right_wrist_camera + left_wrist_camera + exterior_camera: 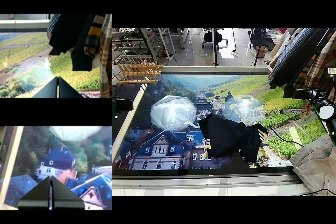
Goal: Fold the clothes and pants, and hang the long-sleeved shirts on hangers.
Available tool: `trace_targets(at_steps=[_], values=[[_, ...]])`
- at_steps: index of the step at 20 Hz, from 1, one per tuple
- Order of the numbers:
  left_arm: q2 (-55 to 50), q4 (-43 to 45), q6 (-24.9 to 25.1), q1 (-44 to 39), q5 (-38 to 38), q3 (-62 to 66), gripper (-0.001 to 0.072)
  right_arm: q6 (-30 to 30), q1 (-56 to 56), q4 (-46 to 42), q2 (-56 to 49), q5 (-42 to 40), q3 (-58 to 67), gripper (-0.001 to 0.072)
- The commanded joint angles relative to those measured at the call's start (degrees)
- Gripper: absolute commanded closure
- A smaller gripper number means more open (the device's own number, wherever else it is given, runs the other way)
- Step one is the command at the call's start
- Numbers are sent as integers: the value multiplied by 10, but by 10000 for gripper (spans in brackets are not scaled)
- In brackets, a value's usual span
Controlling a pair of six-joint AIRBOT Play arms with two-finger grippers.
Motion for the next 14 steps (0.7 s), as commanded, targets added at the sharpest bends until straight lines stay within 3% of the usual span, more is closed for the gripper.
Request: trace_targets(at_steps=[1, 9, 14], values=[[0, 0, 0, 1, 0, 0, 692, 0, 1, 0, 0, 0, 1, 696], [0, -4, 0, 0, 0, 0, 692, 0, 1, 0, 0, 0, 1, 696], [0, -66, -2, 0, 0, 0, 692, 0, 1, 0, 0, 0, 1, 696]])
